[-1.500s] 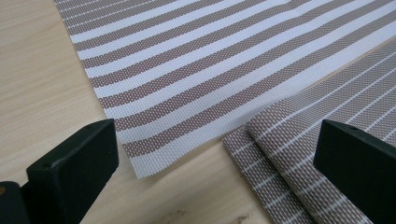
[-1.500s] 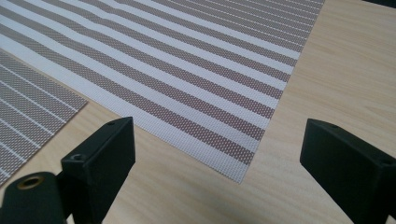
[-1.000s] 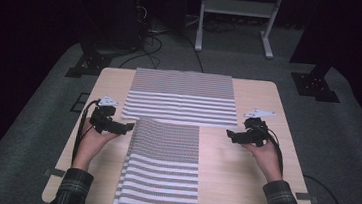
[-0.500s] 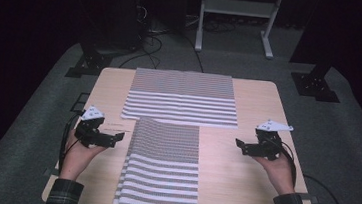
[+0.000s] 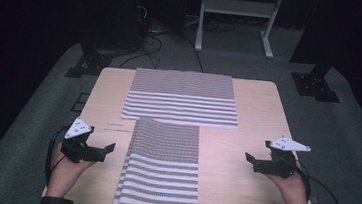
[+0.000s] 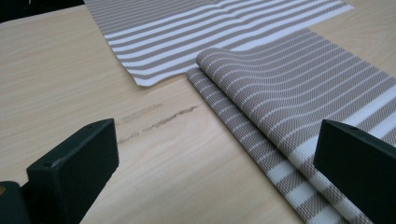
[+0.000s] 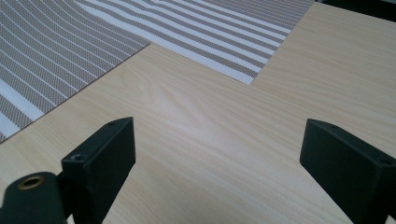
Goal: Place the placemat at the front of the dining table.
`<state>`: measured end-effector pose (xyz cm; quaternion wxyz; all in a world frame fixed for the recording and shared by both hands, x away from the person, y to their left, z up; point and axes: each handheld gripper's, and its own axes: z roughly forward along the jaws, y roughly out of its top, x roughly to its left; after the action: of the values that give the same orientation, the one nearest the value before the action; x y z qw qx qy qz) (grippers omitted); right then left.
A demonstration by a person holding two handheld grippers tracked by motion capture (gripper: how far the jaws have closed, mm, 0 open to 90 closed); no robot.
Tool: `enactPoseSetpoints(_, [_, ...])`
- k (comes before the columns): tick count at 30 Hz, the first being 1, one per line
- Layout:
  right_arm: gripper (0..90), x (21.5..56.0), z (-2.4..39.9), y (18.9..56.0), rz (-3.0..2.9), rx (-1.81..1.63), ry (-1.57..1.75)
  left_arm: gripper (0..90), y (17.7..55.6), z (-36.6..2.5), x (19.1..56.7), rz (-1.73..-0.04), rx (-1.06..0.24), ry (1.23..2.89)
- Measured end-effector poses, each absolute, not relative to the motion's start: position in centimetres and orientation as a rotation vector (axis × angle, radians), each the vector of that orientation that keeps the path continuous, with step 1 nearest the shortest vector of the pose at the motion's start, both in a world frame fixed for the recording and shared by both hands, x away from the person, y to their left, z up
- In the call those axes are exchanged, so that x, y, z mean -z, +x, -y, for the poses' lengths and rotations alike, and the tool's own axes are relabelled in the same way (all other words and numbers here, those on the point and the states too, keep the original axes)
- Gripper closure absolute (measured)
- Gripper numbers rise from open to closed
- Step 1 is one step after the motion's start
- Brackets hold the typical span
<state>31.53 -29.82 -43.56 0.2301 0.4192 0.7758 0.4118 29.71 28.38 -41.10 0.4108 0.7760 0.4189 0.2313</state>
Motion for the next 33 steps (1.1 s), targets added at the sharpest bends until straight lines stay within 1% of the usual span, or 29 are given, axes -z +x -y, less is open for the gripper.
enactPoseSetpoints(15, [9.4, 45.7, 31.9, 28.5, -2.15, -1.108, 1.181, 0.0, 27.0, -29.9, 43.8, -1.12, -0.575, 2.025])
enactPoseSetpoints(24, [9.4, 46.9, 32.4, 27.9, -2.203, -1.041, 1.192, 0.0, 26.2, -30.6, 45.3, -1.157, -0.567, 2.077])
enactPoseSetpoints(29, [9.4, 47.5, 32.7, 27.8, -2.23, -1.019, 1.211, 0.0, 26.5, -30.6, 46.4, -1.176, -0.569, 2.132])
enactPoseSetpoints(33, [9.4, 47.8, 32.9, 28.0, -2.244, -0.999, 1.222, 0.0, 26.6, -30.6, 46.7, -1.171, -0.57, 2.139])
